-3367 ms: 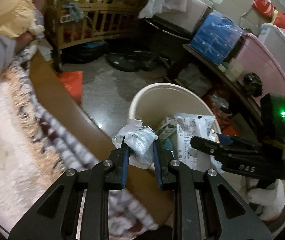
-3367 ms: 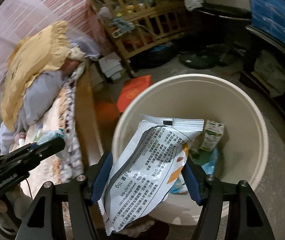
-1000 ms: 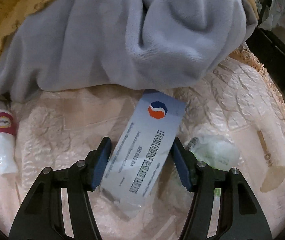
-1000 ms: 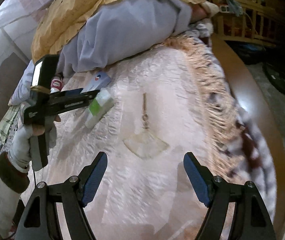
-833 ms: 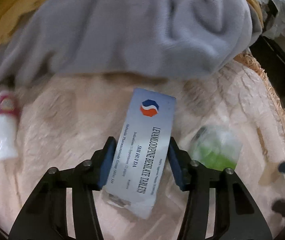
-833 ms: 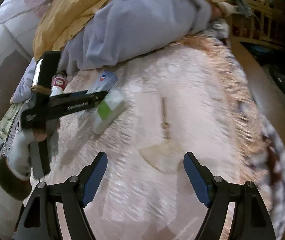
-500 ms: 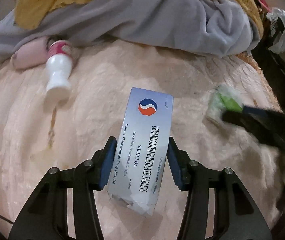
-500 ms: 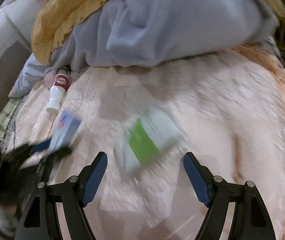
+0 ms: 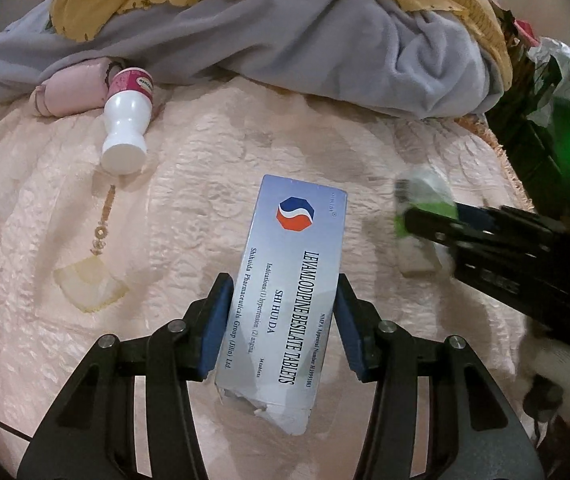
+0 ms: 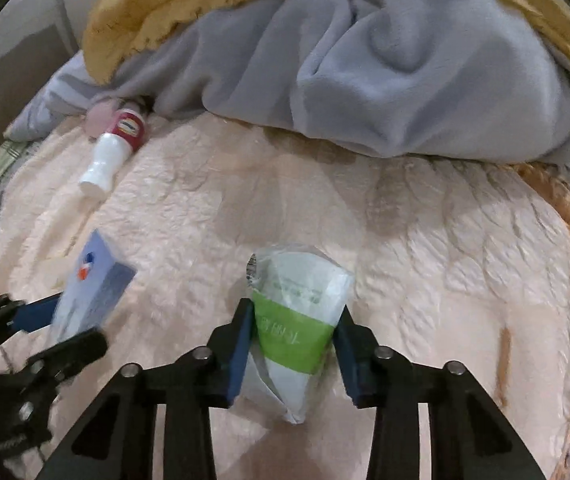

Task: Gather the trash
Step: 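Carry the medicine box and green-white packet over the bucket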

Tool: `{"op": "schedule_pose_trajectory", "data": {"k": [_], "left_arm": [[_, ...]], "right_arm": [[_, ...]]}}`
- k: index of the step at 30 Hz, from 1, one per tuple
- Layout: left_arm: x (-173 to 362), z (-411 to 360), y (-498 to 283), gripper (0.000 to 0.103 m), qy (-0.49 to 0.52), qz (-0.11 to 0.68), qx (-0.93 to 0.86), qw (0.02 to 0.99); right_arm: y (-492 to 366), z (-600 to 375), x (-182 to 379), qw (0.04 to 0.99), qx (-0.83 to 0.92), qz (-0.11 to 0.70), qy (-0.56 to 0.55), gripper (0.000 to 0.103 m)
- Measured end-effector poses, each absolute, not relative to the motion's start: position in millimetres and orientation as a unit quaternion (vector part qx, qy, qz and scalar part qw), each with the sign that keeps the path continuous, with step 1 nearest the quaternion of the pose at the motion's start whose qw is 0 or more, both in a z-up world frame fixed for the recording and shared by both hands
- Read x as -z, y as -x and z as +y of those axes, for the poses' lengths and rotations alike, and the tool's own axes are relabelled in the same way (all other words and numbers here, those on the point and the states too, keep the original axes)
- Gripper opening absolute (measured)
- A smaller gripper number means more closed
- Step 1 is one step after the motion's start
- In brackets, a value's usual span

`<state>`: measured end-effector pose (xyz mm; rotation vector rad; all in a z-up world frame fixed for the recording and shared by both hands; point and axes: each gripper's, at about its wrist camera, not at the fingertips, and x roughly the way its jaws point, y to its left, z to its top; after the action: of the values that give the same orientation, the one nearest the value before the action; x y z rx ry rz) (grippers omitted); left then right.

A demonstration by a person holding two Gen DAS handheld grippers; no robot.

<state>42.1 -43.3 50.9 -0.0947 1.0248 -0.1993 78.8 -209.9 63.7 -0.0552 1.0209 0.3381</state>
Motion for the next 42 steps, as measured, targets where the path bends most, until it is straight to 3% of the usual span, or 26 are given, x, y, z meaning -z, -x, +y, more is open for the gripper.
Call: {"op": "schedule_pose_trajectory", "data": {"k": [15, 42], "left_arm": [[-85.4, -108.2, 5.9, 0.048, 0.033, 0.476, 0.124, 0.870], [-125.5, -298.5, 53.6, 0.048, -0.036, 0.449, 0.243, 0.859]], "right_arm": [[18.2, -272.1, -117.0, 0.859, -0.187, 0.477, -0.012, 0.035], [118.2, -451.0, -151.9, 0.885, -0.076, 0.452, -0.076, 0.036]]}}
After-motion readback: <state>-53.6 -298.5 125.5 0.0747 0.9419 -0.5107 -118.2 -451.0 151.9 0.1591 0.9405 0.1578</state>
